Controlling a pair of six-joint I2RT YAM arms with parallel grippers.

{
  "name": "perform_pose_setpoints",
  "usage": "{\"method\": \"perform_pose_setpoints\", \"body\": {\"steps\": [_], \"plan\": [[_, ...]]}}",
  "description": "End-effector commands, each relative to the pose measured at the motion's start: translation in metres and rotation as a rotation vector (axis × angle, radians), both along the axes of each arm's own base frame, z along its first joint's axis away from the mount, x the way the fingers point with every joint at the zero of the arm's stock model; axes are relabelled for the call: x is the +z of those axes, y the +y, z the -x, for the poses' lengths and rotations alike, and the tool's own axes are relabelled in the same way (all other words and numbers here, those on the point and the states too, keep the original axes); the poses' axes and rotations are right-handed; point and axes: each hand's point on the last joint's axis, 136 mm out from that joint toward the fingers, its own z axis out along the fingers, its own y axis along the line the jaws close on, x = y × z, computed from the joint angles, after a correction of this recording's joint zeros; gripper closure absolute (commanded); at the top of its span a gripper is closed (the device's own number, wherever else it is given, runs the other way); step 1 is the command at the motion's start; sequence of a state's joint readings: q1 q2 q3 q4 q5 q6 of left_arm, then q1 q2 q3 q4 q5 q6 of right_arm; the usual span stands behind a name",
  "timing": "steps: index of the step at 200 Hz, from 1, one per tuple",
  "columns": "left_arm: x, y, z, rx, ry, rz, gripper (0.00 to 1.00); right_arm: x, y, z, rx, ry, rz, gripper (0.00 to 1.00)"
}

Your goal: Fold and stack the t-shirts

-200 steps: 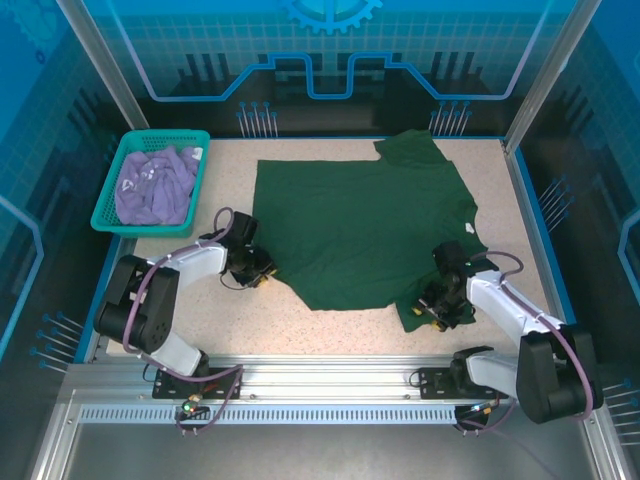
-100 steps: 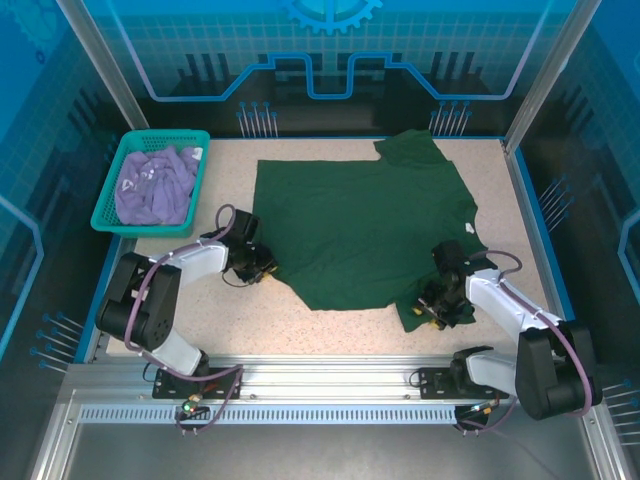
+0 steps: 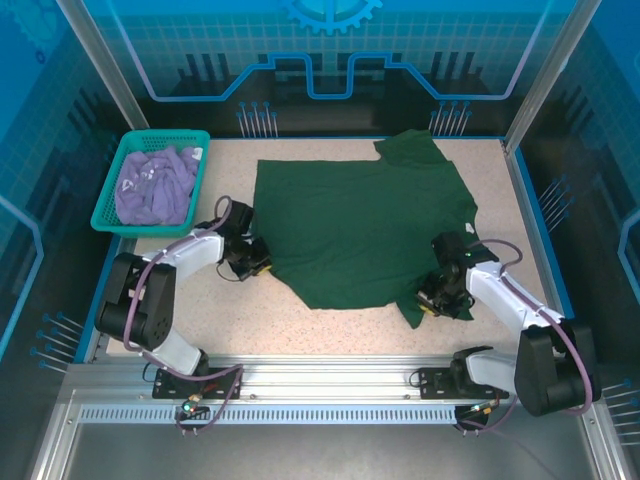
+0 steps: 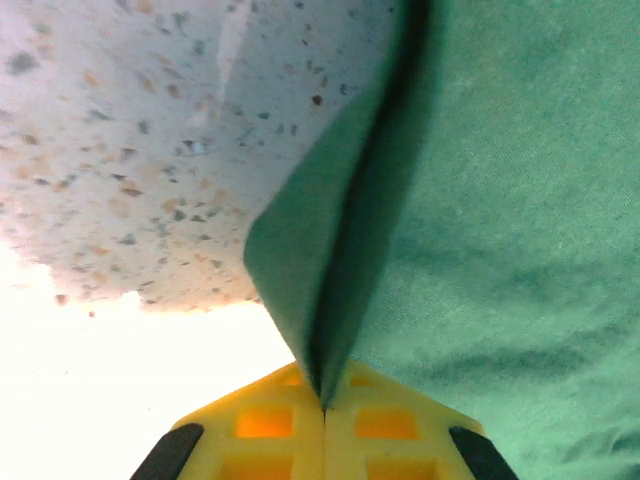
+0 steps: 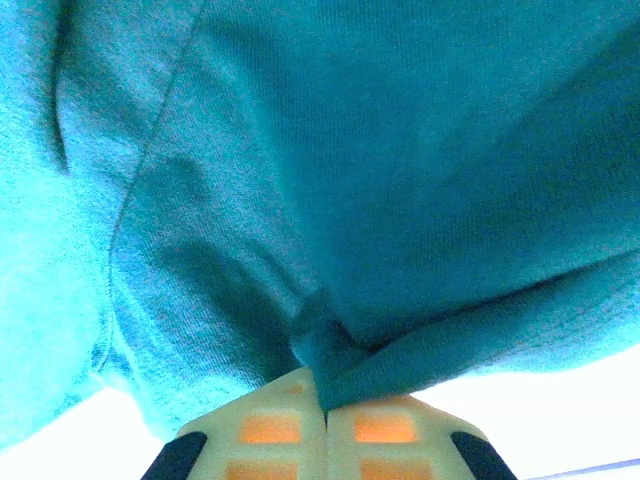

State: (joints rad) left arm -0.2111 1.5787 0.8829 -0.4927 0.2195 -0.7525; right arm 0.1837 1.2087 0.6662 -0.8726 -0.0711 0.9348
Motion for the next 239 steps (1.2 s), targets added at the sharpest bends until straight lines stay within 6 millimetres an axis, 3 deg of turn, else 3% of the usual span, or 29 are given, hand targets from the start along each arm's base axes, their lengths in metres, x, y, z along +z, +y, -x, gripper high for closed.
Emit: {"method": "perform_pose_setpoints", "body": {"steps": [1,35,59,97,135,159,175,188,200,218,239], "plan": [[0.019,0.004,0.017,-0.104,0.038,0.043,1.0,0.013,-0.008,0.004,0.014,0.006,0.022,1.0],[0.035,0.019,0.032,-0.135,0.076,0.073,1.0,0.027,-0.014,0.001,0.018,-0.006,0.019,1.0],[0.037,0.025,0.036,-0.133,0.102,0.126,0.93,0.036,-0.017,-0.004,0.021,-0.02,0.004,1.0],[0.043,0.019,0.018,-0.091,0.077,0.195,0.88,0.055,-0.018,-0.019,-0.016,-0.068,-0.073,1.0],[0.039,0.028,0.01,-0.054,0.09,0.186,0.87,0.074,-0.027,-0.029,-0.034,-0.104,-0.092,1.0],[0.031,0.035,0.014,-0.029,0.114,0.168,0.72,0.069,-0.025,-0.023,-0.023,-0.082,-0.102,1.0],[0.031,0.041,0.017,0.0,0.114,0.132,0.46,0.058,-0.023,-0.013,-0.027,-0.057,-0.111,1.0],[0.039,0.046,0.02,0.022,0.084,0.102,0.42,0.053,-0.023,-0.007,-0.028,-0.047,-0.11,1.0],[0.051,0.049,0.023,0.05,0.038,0.083,0.42,0.051,-0.023,-0.005,-0.028,-0.048,-0.108,1.0],[0.064,0.041,0.037,0.068,-0.012,0.093,0.53,0.049,-0.023,-0.005,-0.03,-0.05,-0.108,1.0],[0.059,0.023,0.069,0.033,-0.005,0.08,0.69,0.05,-0.022,-0.011,-0.033,-0.061,-0.114,1.0]]}}
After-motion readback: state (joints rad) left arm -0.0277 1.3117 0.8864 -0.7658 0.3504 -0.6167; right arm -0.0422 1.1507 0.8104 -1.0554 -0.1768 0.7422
